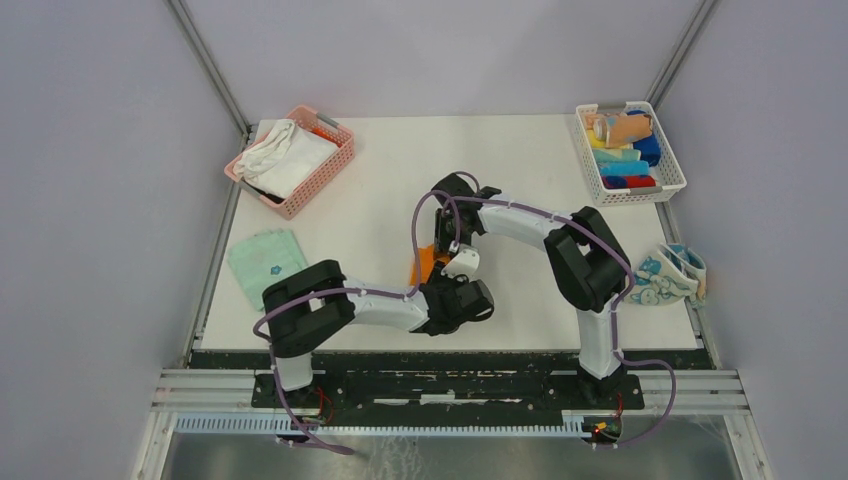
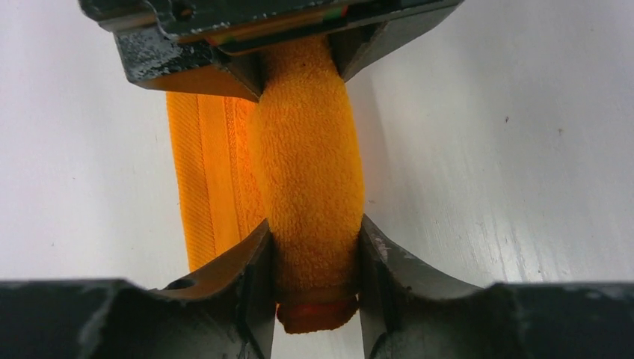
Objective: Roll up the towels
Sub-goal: Roll the towel at the center of the board.
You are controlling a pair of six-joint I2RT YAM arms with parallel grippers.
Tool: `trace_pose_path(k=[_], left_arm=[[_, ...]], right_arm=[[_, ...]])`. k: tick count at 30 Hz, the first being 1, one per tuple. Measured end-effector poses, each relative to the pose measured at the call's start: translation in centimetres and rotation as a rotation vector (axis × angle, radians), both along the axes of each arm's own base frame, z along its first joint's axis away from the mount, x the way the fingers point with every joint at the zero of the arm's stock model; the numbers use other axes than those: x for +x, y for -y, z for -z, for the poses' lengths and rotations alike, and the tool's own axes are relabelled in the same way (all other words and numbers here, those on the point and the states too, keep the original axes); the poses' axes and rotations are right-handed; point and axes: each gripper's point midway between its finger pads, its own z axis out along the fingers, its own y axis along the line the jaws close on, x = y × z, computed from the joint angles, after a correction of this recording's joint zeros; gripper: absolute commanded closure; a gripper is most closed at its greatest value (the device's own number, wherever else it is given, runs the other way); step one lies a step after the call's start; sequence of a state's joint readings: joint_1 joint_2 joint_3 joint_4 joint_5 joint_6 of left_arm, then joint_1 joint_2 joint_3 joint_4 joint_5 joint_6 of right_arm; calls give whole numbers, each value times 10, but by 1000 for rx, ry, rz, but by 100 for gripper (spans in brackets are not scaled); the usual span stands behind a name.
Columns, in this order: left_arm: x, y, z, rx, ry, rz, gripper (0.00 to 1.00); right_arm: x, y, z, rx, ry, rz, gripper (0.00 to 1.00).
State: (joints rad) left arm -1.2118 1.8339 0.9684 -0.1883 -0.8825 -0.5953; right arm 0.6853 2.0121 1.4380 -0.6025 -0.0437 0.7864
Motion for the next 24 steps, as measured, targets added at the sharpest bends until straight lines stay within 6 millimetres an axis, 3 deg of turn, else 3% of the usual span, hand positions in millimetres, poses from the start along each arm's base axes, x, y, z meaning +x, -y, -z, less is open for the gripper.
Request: trace_pose_path(k=[6, 16, 24], left_arm=[[5, -6, -1, -120, -65, -12, 78], [21, -45, -2, -676, -267, -102, 81], [23, -52, -1, -1027, -375, -126, 80]], right_arm=[[2, -1, -7, 26, 35, -5, 46], [5, -11, -44, 302, 121, 16, 33], [11, -27, -39, 528, 85, 54, 27]])
